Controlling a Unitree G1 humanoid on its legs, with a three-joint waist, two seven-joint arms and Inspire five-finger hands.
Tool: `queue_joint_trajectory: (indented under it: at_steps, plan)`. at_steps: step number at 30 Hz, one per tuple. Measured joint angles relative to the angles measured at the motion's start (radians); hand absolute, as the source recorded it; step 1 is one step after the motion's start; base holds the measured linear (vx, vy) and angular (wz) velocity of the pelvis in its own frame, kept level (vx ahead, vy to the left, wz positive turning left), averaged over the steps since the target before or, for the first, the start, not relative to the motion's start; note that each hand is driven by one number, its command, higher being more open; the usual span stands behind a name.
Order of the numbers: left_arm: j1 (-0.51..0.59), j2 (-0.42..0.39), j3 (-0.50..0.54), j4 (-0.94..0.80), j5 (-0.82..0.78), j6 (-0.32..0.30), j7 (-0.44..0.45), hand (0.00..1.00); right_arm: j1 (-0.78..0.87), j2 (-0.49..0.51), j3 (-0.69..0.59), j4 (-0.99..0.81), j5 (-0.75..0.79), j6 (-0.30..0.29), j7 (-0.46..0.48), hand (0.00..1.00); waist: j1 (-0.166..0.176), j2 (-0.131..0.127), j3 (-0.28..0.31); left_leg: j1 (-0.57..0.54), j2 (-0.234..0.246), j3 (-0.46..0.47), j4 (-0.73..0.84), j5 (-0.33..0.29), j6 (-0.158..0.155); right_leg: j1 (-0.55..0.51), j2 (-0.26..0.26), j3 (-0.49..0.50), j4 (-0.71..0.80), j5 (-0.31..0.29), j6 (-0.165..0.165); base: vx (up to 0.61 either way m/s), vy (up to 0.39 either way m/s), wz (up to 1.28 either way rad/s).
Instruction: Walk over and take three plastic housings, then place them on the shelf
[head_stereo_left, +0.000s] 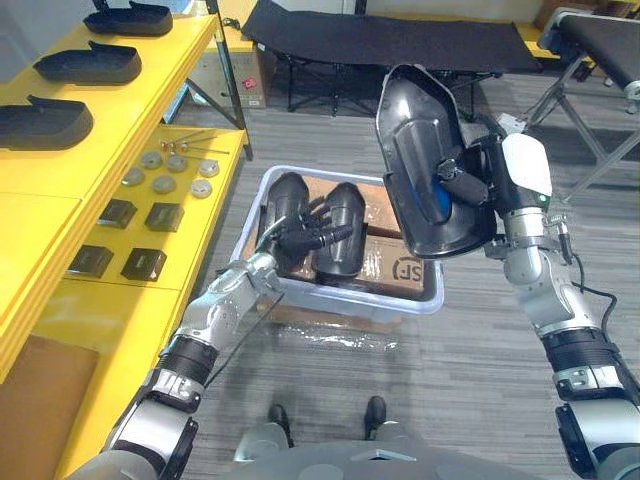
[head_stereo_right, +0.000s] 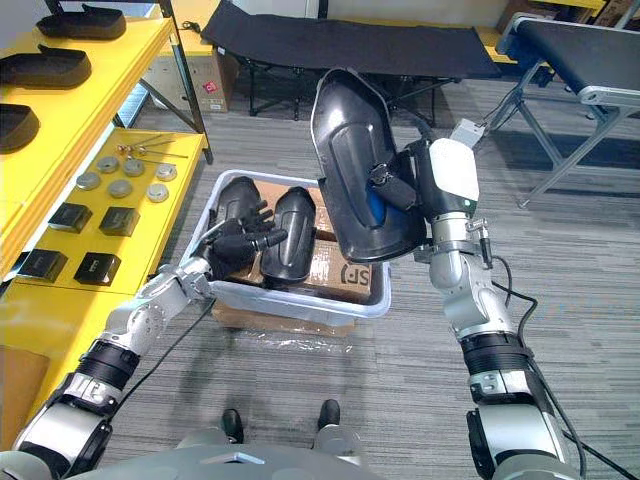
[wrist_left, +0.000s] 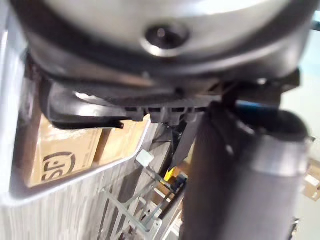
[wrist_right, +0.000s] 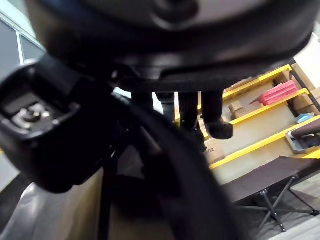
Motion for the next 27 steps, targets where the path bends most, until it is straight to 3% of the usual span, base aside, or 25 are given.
queue_joint_trajectory:
  at_steps: [10, 16, 27]
  plan:
    - [-0.003, -0.057, -0.119, -0.088, -0.123, 0.002, -0.026, 1.00, 0.000, 0.047, 0.067, 0.037, 0.000, -0.026, 0.014, 0.00, -0.001, -0.006, -0.038, 0.057, -0.019, 0.002, -0.148, 0.097, 0.001, -0.011, 0.000, -0.012, -0.002, -0.004, -0.005, -0.02, -0.004, 0.01]
    - [-0.003, -0.072, -0.149, -0.098, -0.128, 0.002, -0.005, 1.00, 0.000, 0.063, 0.111, 0.065, 0.001, -0.028, 0.024, 0.00, 0.002, -0.020, -0.052, 0.069, -0.025, -0.003, -0.161, 0.104, 0.003, -0.001, -0.001, -0.018, -0.003, -0.003, -0.004, 0.00, 0.000, 0.03]
    - [0.000, -0.080, -0.238, -0.098, -0.075, 0.002, 0.198, 1.00, 0.003, 0.089, 0.195, 0.106, 0.002, -0.033, 0.022, 0.00, 0.002, -0.022, -0.070, 0.080, -0.031, -0.016, -0.161, 0.105, 0.005, 0.021, -0.003, -0.024, -0.018, 0.000, 0.001, 0.00, 0.000, 0.01]
